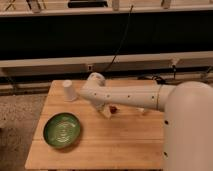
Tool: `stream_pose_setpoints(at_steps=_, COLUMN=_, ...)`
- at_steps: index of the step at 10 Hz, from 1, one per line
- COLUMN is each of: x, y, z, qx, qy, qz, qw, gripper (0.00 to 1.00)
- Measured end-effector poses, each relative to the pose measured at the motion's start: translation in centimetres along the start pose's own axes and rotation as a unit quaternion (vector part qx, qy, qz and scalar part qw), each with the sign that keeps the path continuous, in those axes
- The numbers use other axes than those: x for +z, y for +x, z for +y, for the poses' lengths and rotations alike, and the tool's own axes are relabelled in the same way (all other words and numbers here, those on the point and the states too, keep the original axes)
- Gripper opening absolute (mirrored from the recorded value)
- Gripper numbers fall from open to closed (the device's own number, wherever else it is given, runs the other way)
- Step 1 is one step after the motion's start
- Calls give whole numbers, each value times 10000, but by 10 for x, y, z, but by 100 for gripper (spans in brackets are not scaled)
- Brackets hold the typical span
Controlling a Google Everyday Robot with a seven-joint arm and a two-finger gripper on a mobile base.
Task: Place the pepper in the ceramic bowl
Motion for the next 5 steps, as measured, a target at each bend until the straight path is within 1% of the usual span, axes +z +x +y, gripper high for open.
stream_pose_setpoints(at_steps=1, x=2, y=9, z=11, qx=302, qy=-98, qz=-87, qw=9995, gripper=80)
stream_pose_setpoints(at_steps=2, x=6, y=16, z=22, qx=644, qy=-202, qz=-226, qw=9975, gripper=80)
stream_pose_setpoints(at_steps=5, x=22, y=23, z=32, qx=1138, qy=-332, qz=-532, qw=9915, gripper=80)
